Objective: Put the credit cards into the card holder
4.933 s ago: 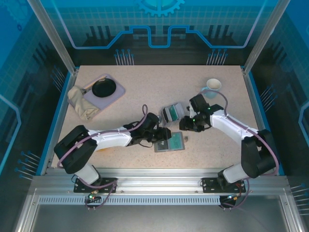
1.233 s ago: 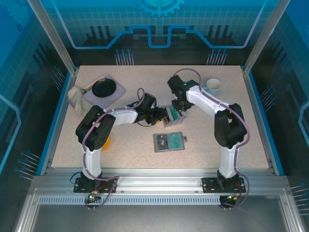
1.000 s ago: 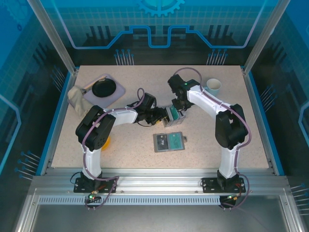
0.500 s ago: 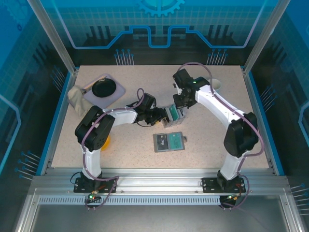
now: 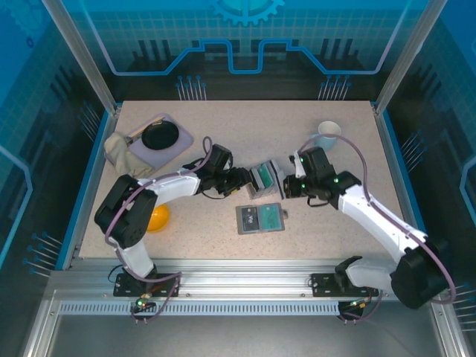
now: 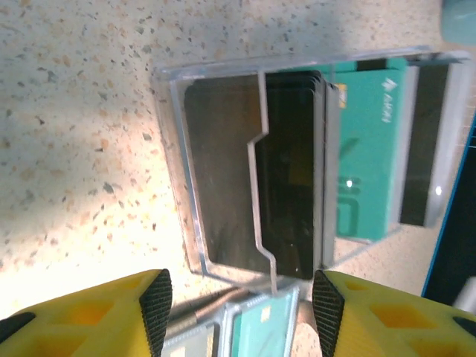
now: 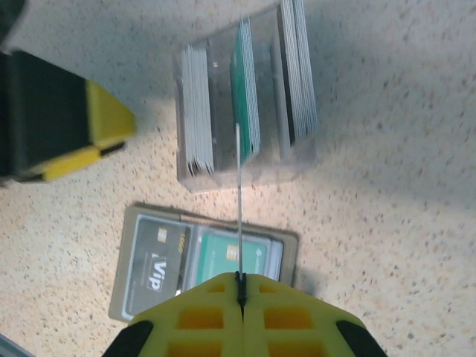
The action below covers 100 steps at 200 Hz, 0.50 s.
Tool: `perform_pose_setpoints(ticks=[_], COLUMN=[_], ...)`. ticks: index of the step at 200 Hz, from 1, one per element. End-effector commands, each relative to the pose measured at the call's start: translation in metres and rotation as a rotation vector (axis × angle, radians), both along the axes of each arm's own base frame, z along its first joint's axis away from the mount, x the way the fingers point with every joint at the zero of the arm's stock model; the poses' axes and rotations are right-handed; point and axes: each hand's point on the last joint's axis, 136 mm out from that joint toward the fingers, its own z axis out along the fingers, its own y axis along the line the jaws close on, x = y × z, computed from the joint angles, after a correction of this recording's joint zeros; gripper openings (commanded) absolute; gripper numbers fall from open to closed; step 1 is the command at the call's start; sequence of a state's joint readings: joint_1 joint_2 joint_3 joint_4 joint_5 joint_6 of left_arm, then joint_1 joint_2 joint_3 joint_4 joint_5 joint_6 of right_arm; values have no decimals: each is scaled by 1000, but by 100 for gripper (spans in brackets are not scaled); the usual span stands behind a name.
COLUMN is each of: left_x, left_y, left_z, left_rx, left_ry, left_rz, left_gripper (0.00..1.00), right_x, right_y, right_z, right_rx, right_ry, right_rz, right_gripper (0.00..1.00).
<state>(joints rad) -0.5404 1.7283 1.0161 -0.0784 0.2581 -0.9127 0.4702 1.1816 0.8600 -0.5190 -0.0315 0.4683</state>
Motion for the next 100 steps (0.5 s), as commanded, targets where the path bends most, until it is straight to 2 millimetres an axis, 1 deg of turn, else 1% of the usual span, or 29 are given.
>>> perform_pose_setpoints(ticks=[1,11,25,41,60,74,87,100], left_x=[-21,-30,-44,-57,-70,-77,-82,-85], left_y=[9,11,14,15,14,13,12,10], left_z=[2,1,-5,-13,-21,-28,-33,-36], left_rx=[33,35,36,42,50,51,46,51], left_ry=[3,12,34,56,80,95,105,112], left_rz=[-19,-19,-19,-22,-27,-23,-22,-26], left_gripper=[56,56,56,56,56,56,55,55], right_x=[-5,-11,-20,-26,-31,-33,-35,-37], right_y=[7,6,11,17,27,25,17,13], right_z=[-1,-9,-24,-35,-45,-56,-66,-71], right_rx=[97,112,121,94,63,16,-28,-44], right_ry=[-40,-13,30,57,42,47,55,55], right_rz=[-60,-81,-77,-64,-37,-55,-78,-81], right_gripper=[6,6,6,5,6,5,5,5])
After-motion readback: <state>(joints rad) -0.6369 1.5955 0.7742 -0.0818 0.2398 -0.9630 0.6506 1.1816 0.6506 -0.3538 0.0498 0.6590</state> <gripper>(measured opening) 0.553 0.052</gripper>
